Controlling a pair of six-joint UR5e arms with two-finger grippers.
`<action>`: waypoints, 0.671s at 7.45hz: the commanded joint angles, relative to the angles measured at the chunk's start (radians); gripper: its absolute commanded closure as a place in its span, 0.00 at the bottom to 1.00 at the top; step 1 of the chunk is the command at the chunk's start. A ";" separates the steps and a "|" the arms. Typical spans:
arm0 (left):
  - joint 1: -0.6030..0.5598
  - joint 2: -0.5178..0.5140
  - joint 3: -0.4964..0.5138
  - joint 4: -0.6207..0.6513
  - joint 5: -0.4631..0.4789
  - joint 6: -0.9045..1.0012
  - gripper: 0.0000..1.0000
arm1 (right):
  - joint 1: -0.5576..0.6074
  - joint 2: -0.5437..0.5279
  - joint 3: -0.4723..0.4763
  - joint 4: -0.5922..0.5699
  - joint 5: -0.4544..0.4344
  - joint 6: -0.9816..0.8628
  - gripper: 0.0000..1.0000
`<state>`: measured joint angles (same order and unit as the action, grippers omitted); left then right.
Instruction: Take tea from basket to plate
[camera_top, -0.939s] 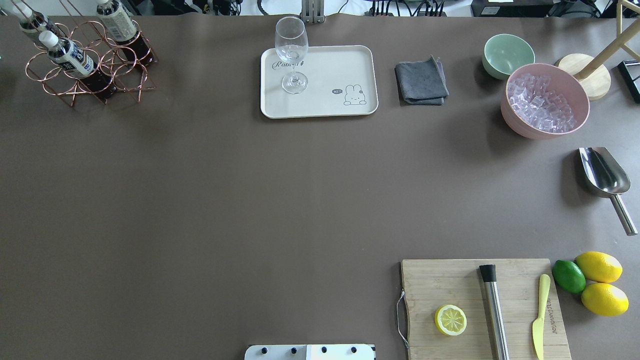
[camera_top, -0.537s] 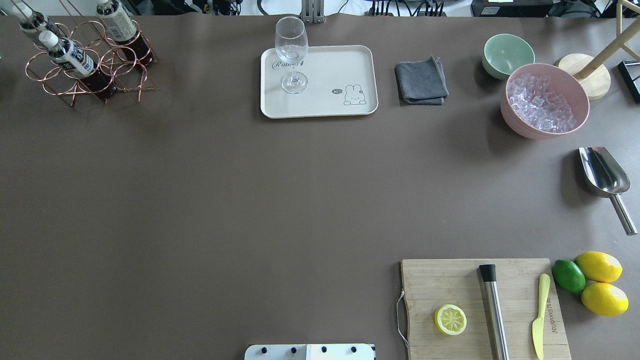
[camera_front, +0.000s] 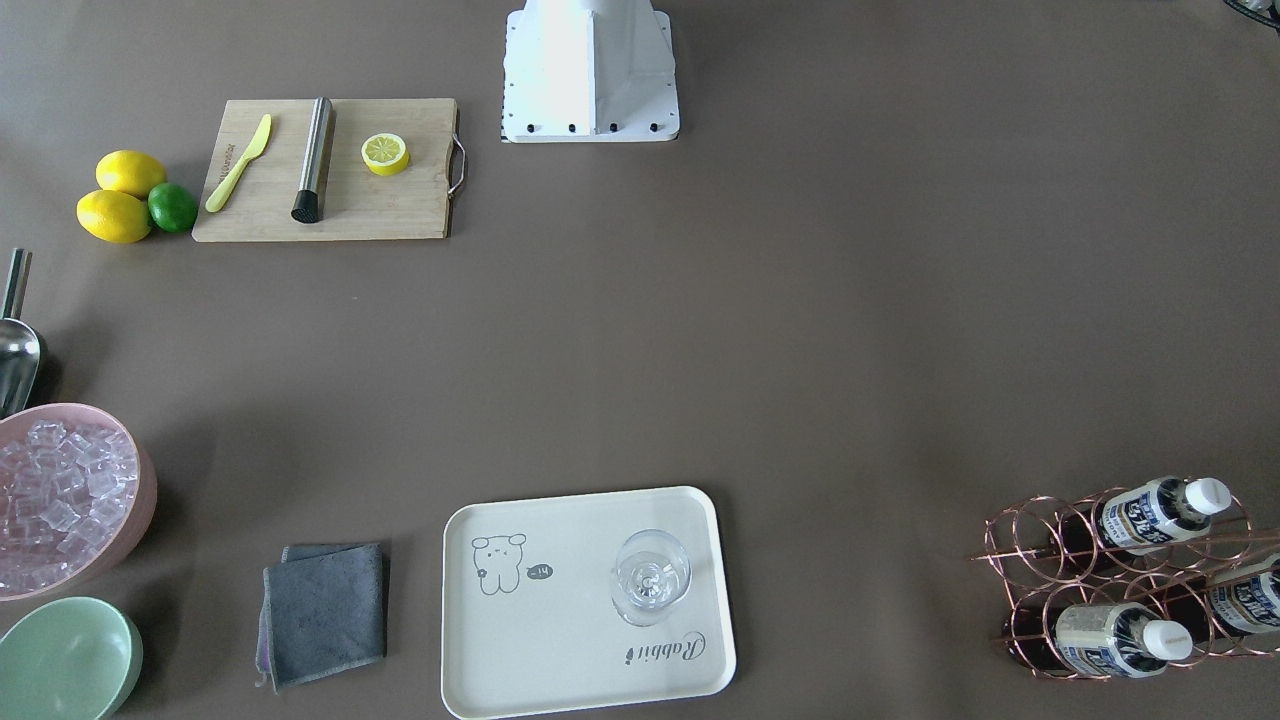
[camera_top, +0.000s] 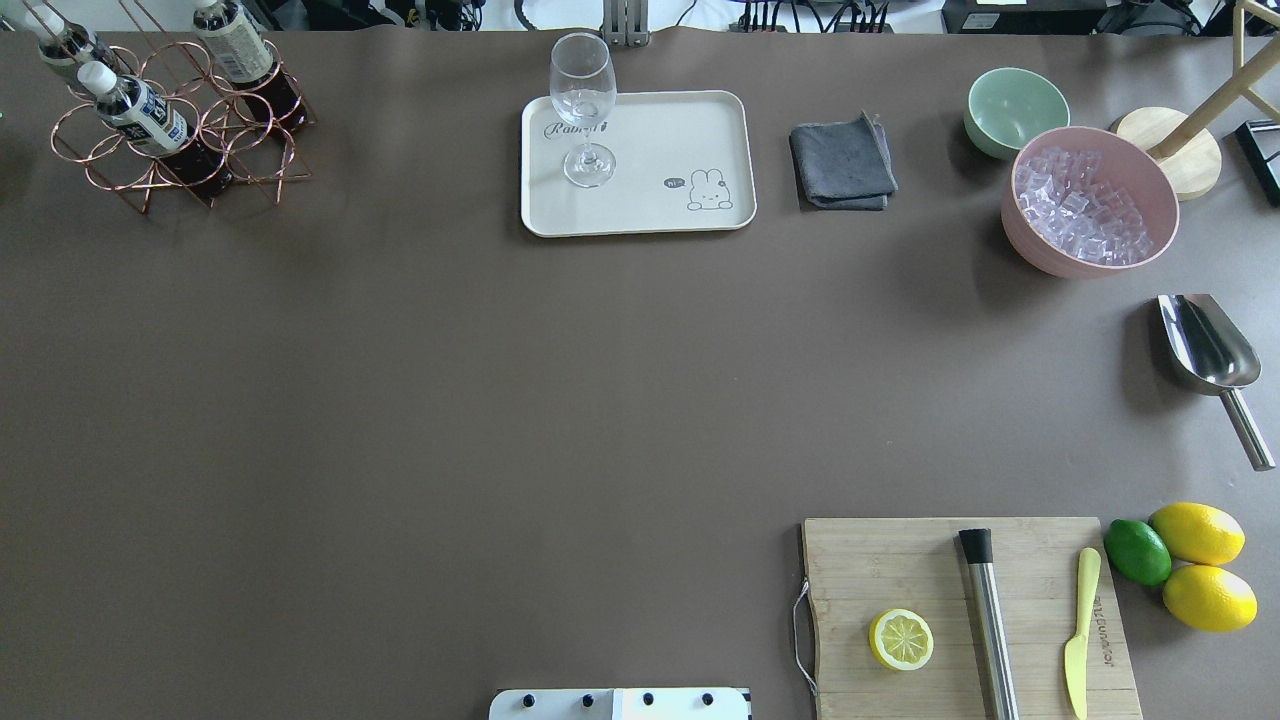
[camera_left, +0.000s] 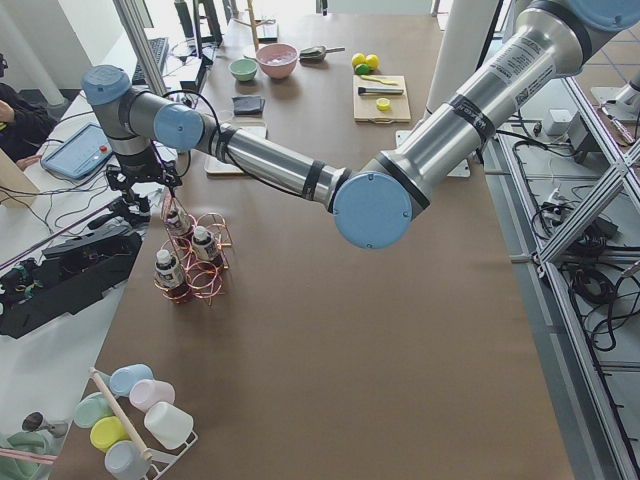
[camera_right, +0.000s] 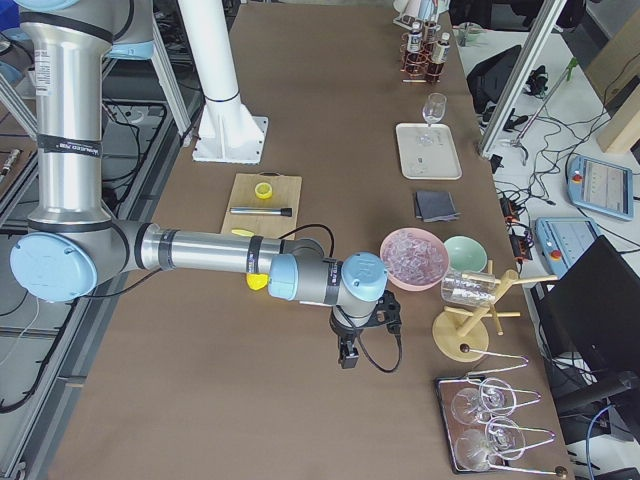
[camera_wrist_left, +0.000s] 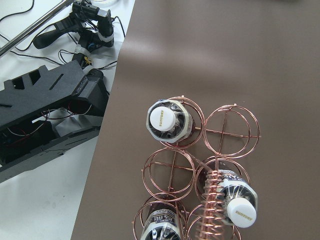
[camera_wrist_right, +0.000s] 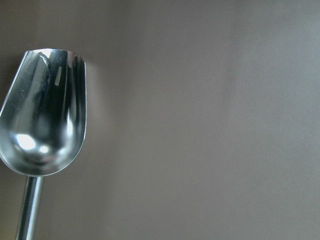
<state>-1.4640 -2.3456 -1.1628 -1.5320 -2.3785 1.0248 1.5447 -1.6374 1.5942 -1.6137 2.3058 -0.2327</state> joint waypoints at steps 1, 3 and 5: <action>0.028 0.006 0.011 -0.002 0.001 0.020 0.02 | -0.002 0.001 -0.002 0.000 0.000 0.001 0.00; 0.039 0.020 0.005 0.000 0.001 0.021 0.05 | 0.000 -0.001 0.000 0.000 0.000 -0.002 0.00; 0.044 0.038 -0.007 -0.002 -0.002 0.023 0.43 | 0.000 -0.002 0.001 0.000 0.001 -0.005 0.00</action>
<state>-1.4262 -2.3221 -1.1586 -1.5342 -2.3785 1.0466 1.5445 -1.6398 1.5938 -1.6138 2.3063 -0.2354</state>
